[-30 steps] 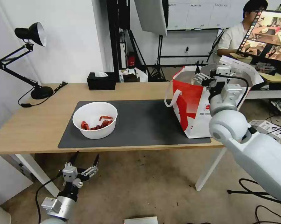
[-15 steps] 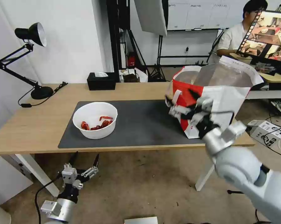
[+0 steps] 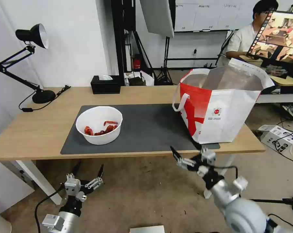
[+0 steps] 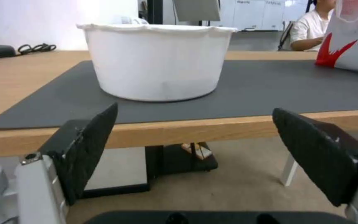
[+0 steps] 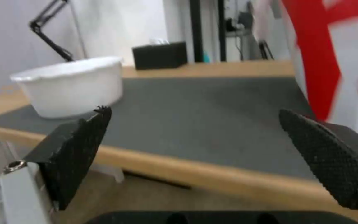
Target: Pick up the trash from the table and place it into the takeout bag.
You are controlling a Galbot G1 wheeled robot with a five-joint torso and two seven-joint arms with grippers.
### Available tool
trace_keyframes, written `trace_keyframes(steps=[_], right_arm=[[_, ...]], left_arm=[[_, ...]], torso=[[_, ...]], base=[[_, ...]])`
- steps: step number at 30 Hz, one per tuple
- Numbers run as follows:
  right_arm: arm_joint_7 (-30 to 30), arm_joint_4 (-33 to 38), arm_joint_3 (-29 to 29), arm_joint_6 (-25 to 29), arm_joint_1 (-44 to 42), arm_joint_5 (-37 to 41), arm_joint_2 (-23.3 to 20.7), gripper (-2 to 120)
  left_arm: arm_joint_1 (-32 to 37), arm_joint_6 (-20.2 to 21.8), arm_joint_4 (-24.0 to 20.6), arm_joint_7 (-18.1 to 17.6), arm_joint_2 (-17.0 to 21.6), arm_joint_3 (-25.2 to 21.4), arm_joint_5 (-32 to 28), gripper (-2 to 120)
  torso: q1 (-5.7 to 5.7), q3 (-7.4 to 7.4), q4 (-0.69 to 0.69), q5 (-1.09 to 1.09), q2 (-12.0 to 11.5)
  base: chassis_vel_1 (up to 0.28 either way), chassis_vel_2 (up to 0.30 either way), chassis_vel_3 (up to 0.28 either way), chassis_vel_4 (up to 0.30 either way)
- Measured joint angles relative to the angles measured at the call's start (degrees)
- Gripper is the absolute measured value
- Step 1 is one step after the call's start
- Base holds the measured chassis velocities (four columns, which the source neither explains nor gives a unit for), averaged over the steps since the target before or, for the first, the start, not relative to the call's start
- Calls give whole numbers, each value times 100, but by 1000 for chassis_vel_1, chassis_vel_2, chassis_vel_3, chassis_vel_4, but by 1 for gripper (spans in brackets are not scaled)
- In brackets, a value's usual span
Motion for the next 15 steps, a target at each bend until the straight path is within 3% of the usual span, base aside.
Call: trace_keyframes(steps=[15], right_arm=[[677, -239, -67, 66, -316, -694, 450, 100]], left_arm=[[-20, -16, 66, 0, 18, 62, -14, 100]], torso=[[1, 0, 1, -1, -1]], base=[[0, 0, 0, 0]])
